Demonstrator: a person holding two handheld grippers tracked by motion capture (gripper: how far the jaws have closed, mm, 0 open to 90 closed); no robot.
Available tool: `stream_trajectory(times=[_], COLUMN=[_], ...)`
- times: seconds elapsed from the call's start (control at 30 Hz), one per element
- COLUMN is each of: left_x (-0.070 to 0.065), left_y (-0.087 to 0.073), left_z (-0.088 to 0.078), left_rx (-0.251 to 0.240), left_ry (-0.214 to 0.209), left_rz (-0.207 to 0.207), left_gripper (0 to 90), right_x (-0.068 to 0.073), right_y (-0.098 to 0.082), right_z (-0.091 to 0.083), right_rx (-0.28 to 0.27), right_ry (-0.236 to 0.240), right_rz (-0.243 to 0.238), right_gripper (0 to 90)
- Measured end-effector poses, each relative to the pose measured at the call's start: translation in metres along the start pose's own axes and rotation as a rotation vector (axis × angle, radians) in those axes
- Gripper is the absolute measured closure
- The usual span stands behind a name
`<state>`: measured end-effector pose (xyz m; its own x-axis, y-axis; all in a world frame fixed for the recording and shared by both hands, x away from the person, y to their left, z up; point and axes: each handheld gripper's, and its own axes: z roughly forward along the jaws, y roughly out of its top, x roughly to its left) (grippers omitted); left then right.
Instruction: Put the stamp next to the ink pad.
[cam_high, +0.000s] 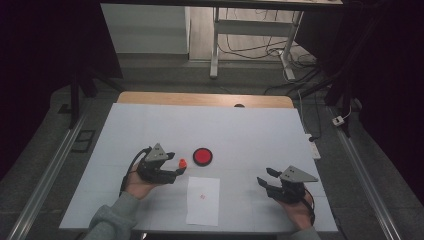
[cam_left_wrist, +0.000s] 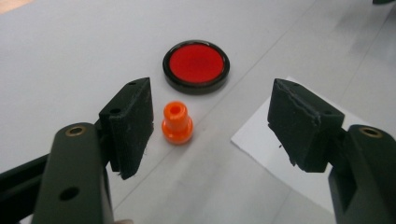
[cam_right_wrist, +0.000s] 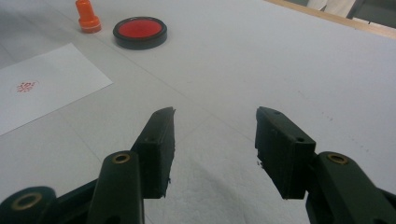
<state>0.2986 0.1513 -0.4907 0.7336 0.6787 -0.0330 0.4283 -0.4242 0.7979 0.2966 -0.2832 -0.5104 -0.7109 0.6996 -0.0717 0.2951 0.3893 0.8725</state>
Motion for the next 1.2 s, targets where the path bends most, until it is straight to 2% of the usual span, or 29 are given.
stream_trajectory(times=[0.17, 0.47, 0.67, 0.87, 1.2], left_x=[-0.001, -0.001, -0.001, 0.003, 0.003], left_y=[-0.013, -0.045, -0.059, -0.061, -0.061], left_z=[-0.015, -0.041, -0.053, -0.051, -0.050], left_rx=[-0.003, -0.016, -0.008, -0.006, -0.001], left_ry=[0.009, 0.011, 0.014, 0.009, 0.009], left_rz=[-0.015, -0.074, -0.090, -0.113, -0.112], left_gripper=[31.2, 31.0, 31.0, 31.0, 31.1], right_x=[-0.002, -0.007, -0.007, -0.007, -0.005], right_y=[-0.001, -0.004, -0.007, -0.008, -0.007], right_z=[-0.001, -0.002, -0.005, -0.007, -0.006], right_rx=[0.008, 0.021, 0.015, 0.018, 0.023], right_ry=[-0.003, -0.025, -0.014, -0.006, -0.004], right_rz=[-0.013, -0.038, -0.052, -0.064, -0.078], right_gripper=[46.7, 46.2, 46.1, 45.8, 45.9])
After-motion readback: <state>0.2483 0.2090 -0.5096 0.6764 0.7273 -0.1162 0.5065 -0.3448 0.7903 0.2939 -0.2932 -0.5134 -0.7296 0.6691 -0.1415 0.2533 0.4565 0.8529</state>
